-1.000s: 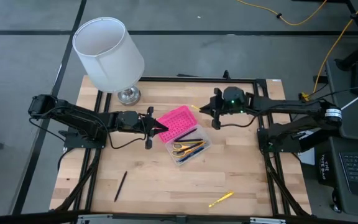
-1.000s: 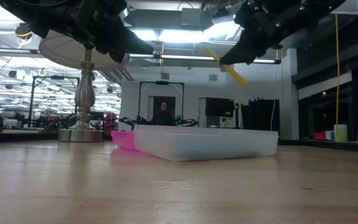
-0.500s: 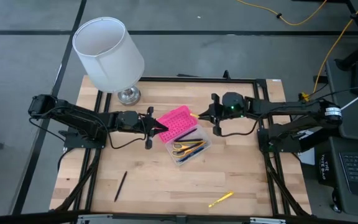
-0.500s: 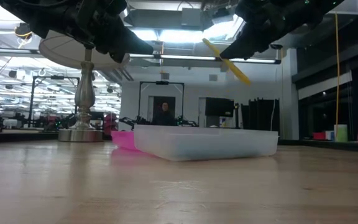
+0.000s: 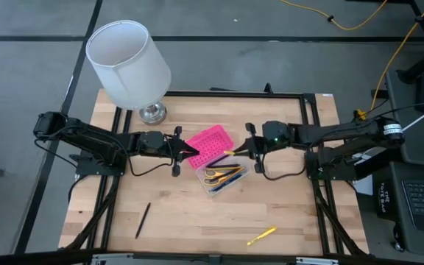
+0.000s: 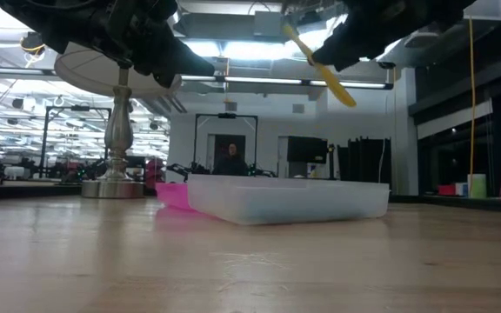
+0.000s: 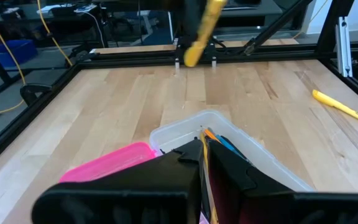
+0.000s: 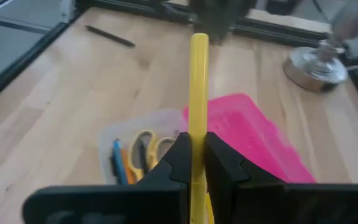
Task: Pick & place school supplies into a supply box
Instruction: Put the yellow pen into the supply box
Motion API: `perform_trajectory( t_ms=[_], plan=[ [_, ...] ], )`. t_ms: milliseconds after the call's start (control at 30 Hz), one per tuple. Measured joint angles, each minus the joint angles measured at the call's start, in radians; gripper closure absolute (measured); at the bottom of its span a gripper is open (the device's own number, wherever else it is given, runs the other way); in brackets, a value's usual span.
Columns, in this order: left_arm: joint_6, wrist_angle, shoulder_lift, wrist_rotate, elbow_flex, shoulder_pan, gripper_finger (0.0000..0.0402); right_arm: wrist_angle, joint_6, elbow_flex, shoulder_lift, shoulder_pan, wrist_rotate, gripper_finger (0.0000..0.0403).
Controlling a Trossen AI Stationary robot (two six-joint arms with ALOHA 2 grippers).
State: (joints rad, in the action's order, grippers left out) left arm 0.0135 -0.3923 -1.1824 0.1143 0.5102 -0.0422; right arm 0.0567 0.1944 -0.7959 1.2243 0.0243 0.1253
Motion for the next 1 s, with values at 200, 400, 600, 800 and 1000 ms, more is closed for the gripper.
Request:
perform_trajectory(
  t_ms=[200, 400, 600, 800, 1000],
  plan=[
    [0.0, 0.0, 0.0, -0.002, 0.0, 0.0, 0.0384, -0.036, 0.02, 0.0, 0.022, -0.059, -0.005, 0.0376],
    [0.0, 0.0, 0.0, -0.001, 0.0, 0.0, 0.0384, -0.035, 0.026, -0.008, 0.114, -0.104, -0.039, 0.0376],
    [0.0, 0.0, 0.0, -0.001, 0.0, 0.0, 0.0384, -0.031, 0.156, -0.077, 0.267, -0.122, -0.06, 0.0376],
    [0.0, 0.003, 0.0, -0.001, 0.0, 0.0, 0.0384, 0.051, 0.255, -0.156, 0.409, -0.121, -0.141, 0.0376],
    [0.0, 0.001, 0.0, -0.002, 0.0, 0.0, 0.0384, 0.131, 0.262, -0.214, 0.507, -0.121, -0.169, 0.0371]
  ],
)
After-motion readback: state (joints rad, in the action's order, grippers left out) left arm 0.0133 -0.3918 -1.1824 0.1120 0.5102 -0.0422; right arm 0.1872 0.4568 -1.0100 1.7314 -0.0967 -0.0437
